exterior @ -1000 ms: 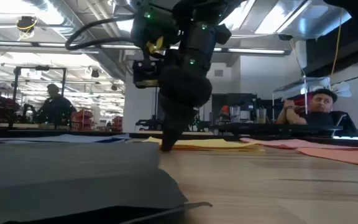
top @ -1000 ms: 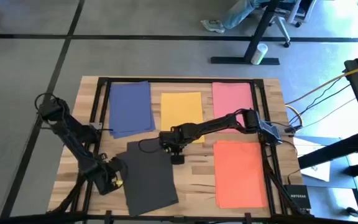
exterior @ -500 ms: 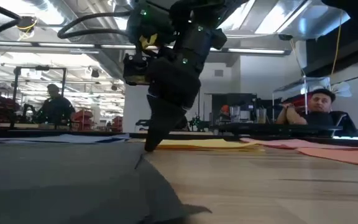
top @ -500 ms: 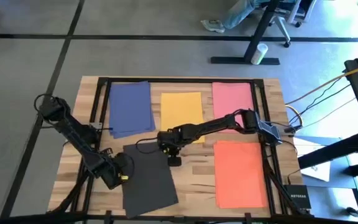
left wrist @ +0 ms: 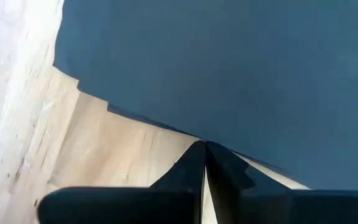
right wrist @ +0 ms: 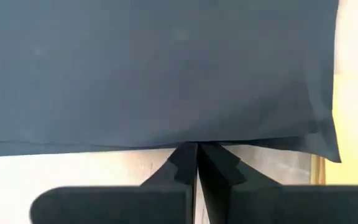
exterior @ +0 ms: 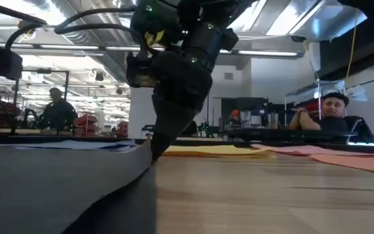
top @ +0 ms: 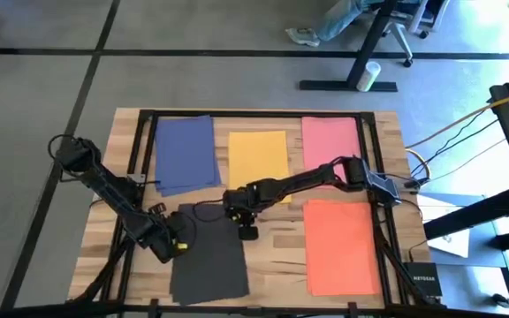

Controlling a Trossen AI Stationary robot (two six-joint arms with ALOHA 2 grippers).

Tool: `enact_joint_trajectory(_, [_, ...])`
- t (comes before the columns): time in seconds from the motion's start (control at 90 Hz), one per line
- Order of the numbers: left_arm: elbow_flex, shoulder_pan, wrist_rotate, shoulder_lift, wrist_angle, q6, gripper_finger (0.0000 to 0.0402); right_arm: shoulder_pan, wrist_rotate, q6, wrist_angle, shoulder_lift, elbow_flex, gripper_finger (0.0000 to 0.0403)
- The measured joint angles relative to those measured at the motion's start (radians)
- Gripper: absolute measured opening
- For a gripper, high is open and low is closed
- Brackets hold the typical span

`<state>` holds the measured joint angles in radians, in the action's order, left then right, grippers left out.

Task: Organize paper
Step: Move the black papers to the bottom left of the table

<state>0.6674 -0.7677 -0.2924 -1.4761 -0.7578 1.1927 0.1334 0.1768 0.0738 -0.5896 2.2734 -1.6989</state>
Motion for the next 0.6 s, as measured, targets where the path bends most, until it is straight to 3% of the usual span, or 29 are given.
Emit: enact_joint_trajectory(0.6, [0.0, -0.002, -0.011, 0.142, -0.027, 0.008, 0.0, 0.005, 0.016, 0.011, -0.008, 0.0, 0.0, 0.0])
